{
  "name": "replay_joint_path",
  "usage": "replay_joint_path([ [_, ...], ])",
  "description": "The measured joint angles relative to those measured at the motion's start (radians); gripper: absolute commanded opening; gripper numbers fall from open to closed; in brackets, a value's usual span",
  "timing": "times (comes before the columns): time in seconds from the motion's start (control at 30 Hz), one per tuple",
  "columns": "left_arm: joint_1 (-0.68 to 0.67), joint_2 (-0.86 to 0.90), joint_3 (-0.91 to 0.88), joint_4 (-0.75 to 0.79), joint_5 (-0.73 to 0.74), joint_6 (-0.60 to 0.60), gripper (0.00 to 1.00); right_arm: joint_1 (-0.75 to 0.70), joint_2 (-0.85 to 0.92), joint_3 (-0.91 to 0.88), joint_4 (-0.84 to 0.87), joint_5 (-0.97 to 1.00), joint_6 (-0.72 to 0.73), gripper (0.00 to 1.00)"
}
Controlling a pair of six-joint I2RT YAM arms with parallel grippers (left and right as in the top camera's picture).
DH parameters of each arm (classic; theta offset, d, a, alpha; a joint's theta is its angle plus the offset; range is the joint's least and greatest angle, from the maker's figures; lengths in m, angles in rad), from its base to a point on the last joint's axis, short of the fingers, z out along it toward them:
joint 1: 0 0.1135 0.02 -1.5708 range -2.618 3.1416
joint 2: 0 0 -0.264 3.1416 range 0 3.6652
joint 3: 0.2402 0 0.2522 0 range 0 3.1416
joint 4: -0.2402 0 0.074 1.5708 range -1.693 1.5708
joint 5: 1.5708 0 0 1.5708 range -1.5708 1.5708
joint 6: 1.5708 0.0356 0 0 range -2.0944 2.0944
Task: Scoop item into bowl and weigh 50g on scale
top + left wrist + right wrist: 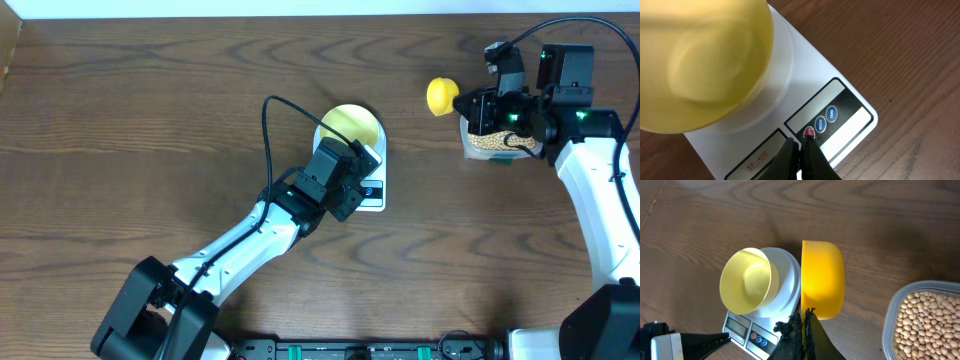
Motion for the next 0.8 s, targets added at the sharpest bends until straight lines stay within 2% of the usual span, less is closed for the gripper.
replay_joint_path([
  [0.8, 0.003, 0.000, 0.000, 0.002, 0.000, 0.000, 0.07, 0.000, 0.000, 0.000, 0.004, 0.035, 0.000, 0.01],
])
